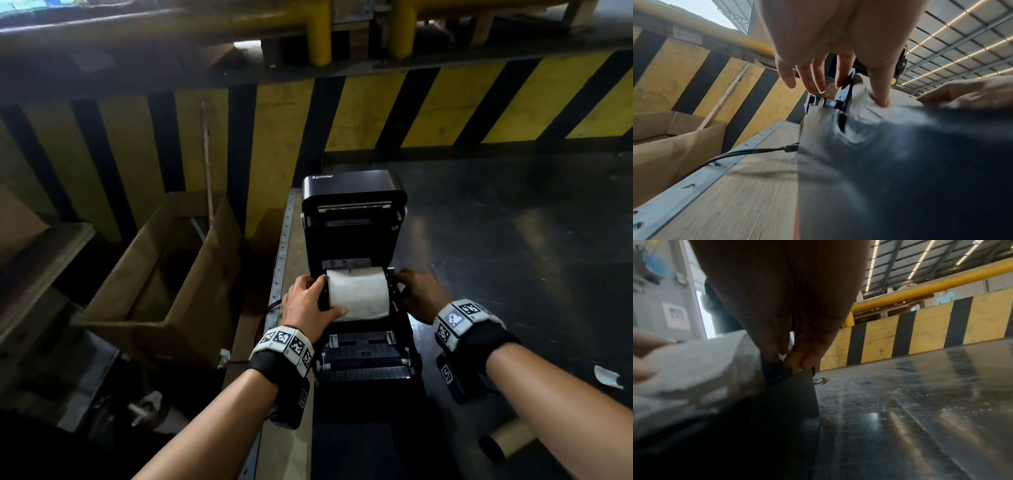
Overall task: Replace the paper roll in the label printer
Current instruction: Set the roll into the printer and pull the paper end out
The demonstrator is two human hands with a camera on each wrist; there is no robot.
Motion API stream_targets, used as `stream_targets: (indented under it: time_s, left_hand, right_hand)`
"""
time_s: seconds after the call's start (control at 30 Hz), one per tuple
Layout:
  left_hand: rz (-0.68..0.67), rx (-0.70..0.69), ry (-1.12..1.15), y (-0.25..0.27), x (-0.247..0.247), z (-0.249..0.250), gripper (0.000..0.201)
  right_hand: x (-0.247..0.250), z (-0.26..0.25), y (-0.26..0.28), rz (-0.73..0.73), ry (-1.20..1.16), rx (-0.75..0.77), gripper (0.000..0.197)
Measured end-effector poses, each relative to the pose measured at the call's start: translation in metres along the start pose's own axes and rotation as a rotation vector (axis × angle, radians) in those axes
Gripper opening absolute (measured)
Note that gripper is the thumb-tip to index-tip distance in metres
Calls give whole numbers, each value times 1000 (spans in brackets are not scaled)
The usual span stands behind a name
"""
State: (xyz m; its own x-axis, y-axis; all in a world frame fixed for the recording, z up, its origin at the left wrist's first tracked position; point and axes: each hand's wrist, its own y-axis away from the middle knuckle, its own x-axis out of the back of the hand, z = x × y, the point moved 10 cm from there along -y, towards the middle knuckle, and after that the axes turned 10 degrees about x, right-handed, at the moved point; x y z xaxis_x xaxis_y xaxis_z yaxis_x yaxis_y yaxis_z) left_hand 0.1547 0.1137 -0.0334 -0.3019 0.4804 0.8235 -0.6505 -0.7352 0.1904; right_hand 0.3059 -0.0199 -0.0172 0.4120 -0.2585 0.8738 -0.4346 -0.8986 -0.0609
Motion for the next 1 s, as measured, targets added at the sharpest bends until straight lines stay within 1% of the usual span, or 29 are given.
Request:
stream_targets:
  time_s: [0.1,0.13,0.2,0.27,0.33,0.37,0.47,0.6,0.7,0.83,1.0]
  left_hand:
    - [19,50,84,2,6,-4,79]
    - [36,74,129,3,9,-6,76]
    - [65,123,225,7,14,-12,62]
    - [44,170,316,11,14,-17,44]
    - [-2,184,334,13,8,-19,32]
    - [-22,182,326,13,5,-20,29]
    - [-60,179,353,13,0,-19,27]
    - [-69,219,409,11,-2,-22,20]
    - [-100,215,427,9,-9,-20,17]
    - [-111,201,405,10,-13,-22,19]
    - [-123,179,293,10,-18,-26,19]
  right_hand:
    - [14,11,11,151,-140,-124,22]
    - [14,16,15,175,-196,-168,22]
    - [5,19,22,140,-249,-227,35]
    - [-8,14,27,59,-265,-240,45]
    - [-17,7,33,-2,-243,-226,47]
    - [-21,4,36,-24,-238,-222,44]
    - [-23,0,39,-26,-247,-226,35]
    - [-22,7,40,43,-334,-284,29]
    - [-22,9,42,83,-362,-307,26]
    - [-24,5,45,95,-351,-284,26]
    - [-29,5,46,44,-276,-253,26]
